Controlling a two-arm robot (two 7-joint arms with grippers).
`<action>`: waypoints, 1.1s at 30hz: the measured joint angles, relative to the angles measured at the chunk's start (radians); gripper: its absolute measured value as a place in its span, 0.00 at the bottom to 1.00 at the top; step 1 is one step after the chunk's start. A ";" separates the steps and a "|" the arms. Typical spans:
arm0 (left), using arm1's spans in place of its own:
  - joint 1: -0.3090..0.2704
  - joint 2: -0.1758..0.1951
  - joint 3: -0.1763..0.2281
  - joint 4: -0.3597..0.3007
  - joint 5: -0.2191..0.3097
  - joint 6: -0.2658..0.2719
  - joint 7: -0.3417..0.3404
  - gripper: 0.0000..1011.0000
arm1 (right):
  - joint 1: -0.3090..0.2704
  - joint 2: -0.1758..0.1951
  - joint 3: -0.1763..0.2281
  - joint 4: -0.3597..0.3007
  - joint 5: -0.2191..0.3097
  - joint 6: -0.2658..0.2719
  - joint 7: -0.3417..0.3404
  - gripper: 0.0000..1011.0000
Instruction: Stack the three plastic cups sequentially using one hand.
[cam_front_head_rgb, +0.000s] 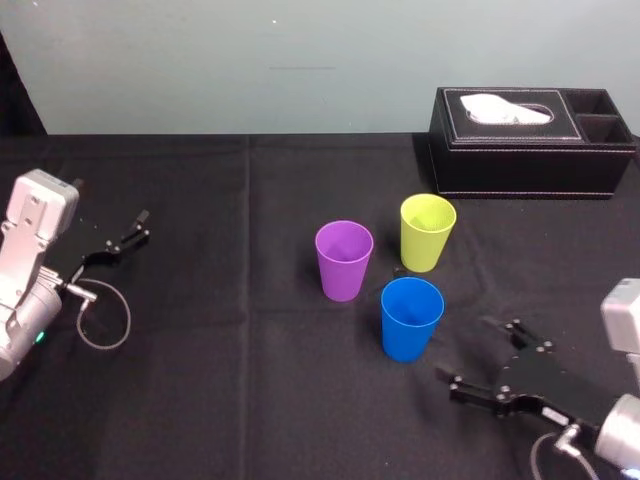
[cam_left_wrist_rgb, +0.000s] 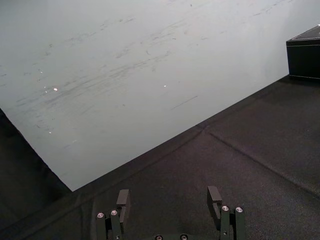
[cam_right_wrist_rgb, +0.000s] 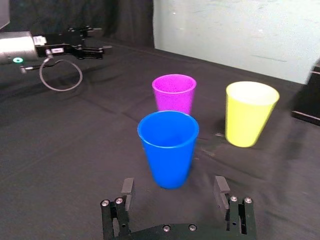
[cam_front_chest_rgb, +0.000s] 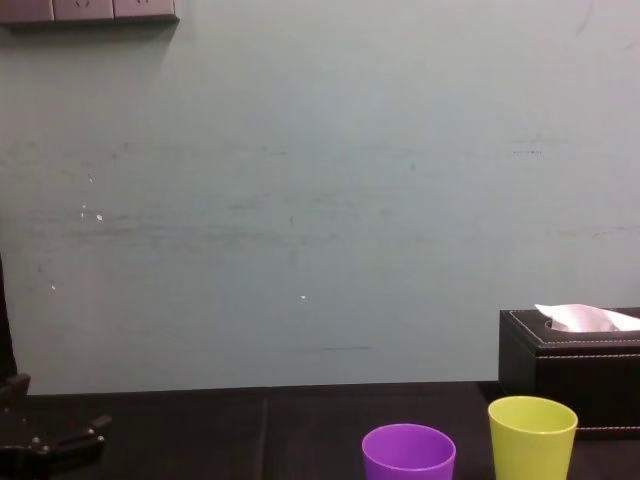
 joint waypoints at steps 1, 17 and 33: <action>0.000 0.000 0.000 0.000 0.000 0.000 0.000 1.00 | 0.010 -0.012 -0.010 0.000 -0.008 0.010 0.002 0.99; 0.000 0.000 0.000 0.000 0.000 0.000 0.000 1.00 | 0.105 -0.131 -0.054 0.056 -0.090 0.092 -0.015 0.99; 0.000 0.000 0.000 0.000 0.000 0.000 0.000 1.00 | 0.144 -0.210 -0.053 0.108 -0.142 0.108 -0.016 0.99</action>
